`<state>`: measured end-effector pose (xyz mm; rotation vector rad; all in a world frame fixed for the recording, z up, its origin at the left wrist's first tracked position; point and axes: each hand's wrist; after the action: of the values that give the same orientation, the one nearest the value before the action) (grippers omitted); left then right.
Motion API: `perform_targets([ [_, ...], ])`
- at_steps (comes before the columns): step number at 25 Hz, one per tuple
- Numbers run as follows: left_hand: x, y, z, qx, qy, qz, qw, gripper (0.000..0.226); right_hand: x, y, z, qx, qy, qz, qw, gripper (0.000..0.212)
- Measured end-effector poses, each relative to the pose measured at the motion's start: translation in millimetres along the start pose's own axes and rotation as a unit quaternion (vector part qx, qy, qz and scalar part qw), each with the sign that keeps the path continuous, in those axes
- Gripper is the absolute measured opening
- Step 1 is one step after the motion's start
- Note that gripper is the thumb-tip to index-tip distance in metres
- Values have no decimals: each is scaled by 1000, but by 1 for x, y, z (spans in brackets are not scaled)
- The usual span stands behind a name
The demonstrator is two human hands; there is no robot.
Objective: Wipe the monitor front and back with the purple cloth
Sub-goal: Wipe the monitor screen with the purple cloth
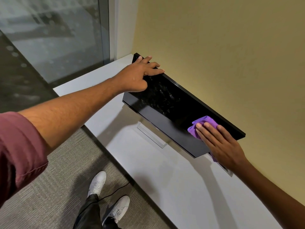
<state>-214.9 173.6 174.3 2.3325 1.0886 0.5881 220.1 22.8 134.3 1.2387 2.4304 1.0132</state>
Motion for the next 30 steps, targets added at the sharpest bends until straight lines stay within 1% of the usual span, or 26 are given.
perform_targets([
  [2,0,0,0,-3,-1,-4,1000,100,14,5,-10,7,26,25,999,83],
  [4,0,0,1,-4,-2,-7,1000,101,37,3,-16,12,57,28,998,72],
  [7,1,-1,3,-3,-3,-9,1000,100,79,-13,-23,-1,76,23,997,71],
  [9,1,-2,3,3,-5,-10,1000,100,100,-28,-23,-6,60,17,998,78],
  [11,1,-2,3,8,-7,-6,1000,99,105,-44,-14,-18,20,-21,999,86],
  [13,0,0,1,7,-11,-7,1000,99,92,-56,2,-25,-16,-73,997,85],
  [15,1,2,-2,4,-16,-9,1000,100,69,-59,15,-27,-35,-105,994,86],
  [18,0,1,-2,3,-16,-9,1000,101,35,-48,22,-40,-72,-132,988,108],
  [19,-1,0,-1,3,-15,-8,1000,102,26,-42,21,-27,-71,-117,990,112],
  [21,-1,-1,1,4,-13,-5,1000,102,14,-27,15,0,-55,-59,997,112],
  [22,-1,-1,1,5,-12,-4,1000,102,15,-20,10,6,-43,-31,999,107],
  [24,-1,-1,1,10,-13,-3,1000,102,28,-11,0,13,8,7,1000,87],
  [25,-1,-1,1,13,-15,-2,1000,102,40,-10,-5,14,35,18,999,79],
  [27,0,1,0,13,-18,-1,1000,101,69,-13,-13,9,62,23,998,72],
  [30,-1,1,1,22,-17,0,1000,98,110,-30,-19,1,44,9,999,73],
])
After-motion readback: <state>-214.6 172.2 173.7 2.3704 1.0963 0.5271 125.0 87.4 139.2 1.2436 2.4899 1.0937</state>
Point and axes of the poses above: each hand's wrist, its own x-axis towards the middle knuckle, its own z-axis out of the palm, y = z × x, and after that the axes turned 11 degrees about z, right-handed
